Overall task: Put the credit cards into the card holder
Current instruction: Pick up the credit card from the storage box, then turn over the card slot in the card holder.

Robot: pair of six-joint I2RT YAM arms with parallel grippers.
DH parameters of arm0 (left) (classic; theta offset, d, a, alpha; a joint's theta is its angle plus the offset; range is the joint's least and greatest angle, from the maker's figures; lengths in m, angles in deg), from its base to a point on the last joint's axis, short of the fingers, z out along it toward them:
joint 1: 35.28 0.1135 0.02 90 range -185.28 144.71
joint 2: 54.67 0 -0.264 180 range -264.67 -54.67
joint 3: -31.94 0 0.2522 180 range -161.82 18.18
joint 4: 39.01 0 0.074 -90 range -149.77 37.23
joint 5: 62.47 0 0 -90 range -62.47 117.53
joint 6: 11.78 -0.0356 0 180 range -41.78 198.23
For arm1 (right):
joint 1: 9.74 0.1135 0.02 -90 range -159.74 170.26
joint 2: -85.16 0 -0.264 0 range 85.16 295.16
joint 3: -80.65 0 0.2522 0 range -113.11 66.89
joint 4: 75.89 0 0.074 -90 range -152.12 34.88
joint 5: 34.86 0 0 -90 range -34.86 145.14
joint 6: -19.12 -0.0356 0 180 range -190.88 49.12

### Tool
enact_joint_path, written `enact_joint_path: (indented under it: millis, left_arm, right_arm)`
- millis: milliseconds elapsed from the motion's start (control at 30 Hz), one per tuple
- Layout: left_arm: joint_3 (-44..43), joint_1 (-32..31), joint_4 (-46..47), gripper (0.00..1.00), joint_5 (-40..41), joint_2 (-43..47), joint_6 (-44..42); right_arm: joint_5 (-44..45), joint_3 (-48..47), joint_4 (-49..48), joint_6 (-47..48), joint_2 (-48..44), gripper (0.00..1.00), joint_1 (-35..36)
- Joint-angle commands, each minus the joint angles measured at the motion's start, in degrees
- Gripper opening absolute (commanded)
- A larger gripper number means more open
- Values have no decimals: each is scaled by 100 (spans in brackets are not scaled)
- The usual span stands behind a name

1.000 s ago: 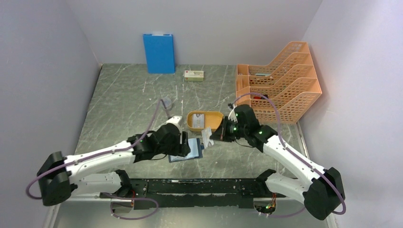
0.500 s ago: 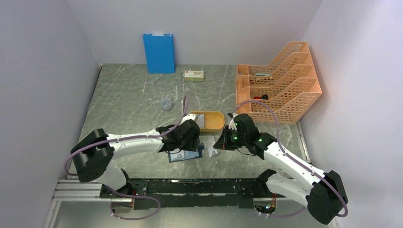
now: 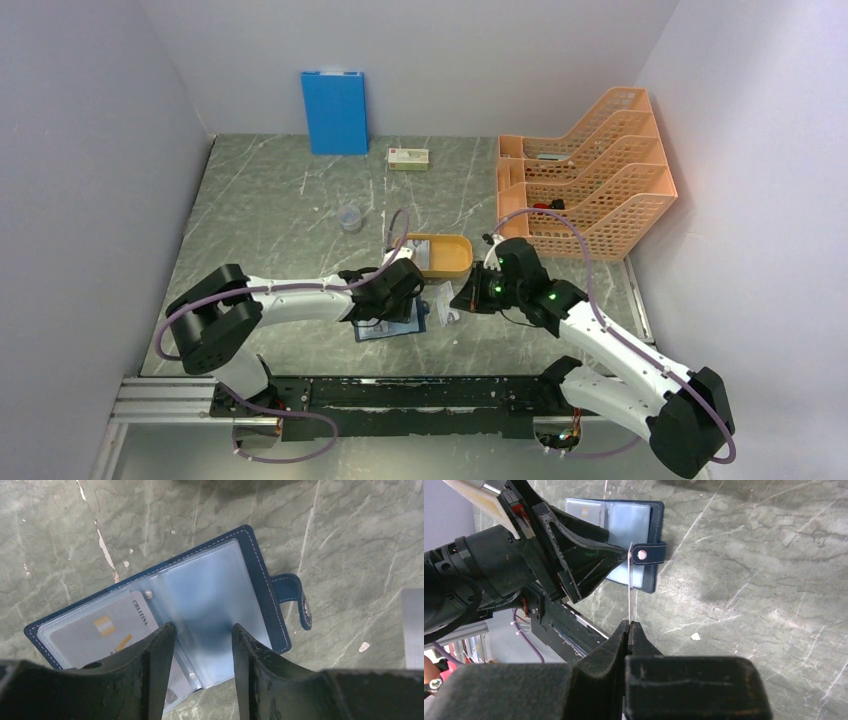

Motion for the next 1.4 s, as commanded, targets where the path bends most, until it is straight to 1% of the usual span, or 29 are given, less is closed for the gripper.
enact_joint_path:
  millis: [0,133,267,467,700,1000,1367]
  left_arm:
    - [157,-22,139,48,177,-182,-113]
    - [224,-22,131,37,211,-223,-140]
    - [329,-24,140,21,236,-202,-131]
    - [514,-22,131,6,296,-102,-87]
    - [699,-23,178,5,329,-61,-55]
    - [821,-22,219,5,341,-51,-21]
    - [857,-22,223,5,337,-60,14]
  right_arm:
    - [105,-230,98,72,-70,0,26]
    - [113,-219,98,67,-74,0,22]
    - [56,-173,52,34,-80,0,26]
    - [-145,-109,-169,32,20,0,215]
    - [-287,-85,-473,-225,605,0,652]
    - [-343,172,-606,-713,905,0,657]
    - [-234,196,-494,-746,1135,0,658]
